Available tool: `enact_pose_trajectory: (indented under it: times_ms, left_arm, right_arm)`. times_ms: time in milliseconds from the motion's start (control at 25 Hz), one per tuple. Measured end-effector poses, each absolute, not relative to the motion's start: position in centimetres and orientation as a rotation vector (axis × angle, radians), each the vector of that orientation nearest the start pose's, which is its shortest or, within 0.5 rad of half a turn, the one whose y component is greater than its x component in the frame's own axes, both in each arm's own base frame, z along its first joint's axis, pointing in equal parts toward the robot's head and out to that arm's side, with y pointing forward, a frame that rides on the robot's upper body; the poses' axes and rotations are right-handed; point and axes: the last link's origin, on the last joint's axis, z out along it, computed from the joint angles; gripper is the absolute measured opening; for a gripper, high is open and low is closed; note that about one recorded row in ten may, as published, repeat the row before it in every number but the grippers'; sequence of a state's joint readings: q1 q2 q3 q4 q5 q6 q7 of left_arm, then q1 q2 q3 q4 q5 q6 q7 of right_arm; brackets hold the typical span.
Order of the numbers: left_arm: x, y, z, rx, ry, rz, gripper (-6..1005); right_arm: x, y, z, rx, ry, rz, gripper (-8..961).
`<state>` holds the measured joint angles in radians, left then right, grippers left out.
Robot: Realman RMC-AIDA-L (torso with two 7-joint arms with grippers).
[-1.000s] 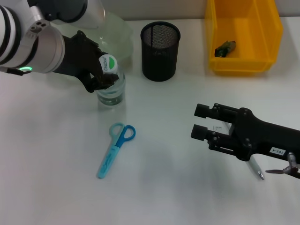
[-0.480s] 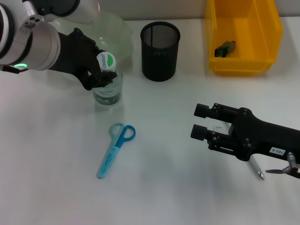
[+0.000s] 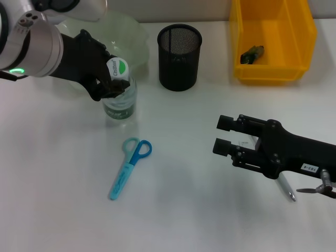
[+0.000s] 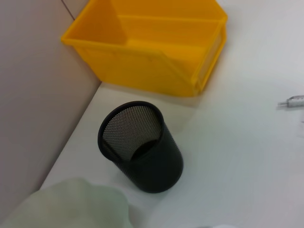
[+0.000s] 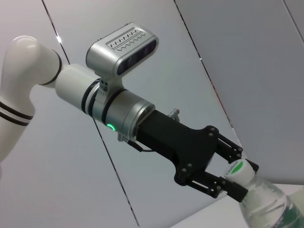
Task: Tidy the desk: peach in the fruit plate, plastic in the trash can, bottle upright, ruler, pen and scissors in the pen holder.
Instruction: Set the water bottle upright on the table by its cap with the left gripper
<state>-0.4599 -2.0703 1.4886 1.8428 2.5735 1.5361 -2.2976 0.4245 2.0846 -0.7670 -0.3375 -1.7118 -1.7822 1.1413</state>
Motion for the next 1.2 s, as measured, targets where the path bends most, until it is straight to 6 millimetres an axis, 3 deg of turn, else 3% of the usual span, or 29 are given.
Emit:
enact_pose_trajectory:
  times_ms: [320,1200]
  left_arm:
    - [-11.2,33.0,5.7,-2.643,-0.235,0.177,435]
    - [-13.1,34.0,6.4,-2.622,-0.386,0.077,434]
  right_arm:
    - [25.7,26.1,-3.1,-2.662,0.661,1.283,636]
    - [25.7,26.2,-3.1,-2.657,0.658,1.283,637]
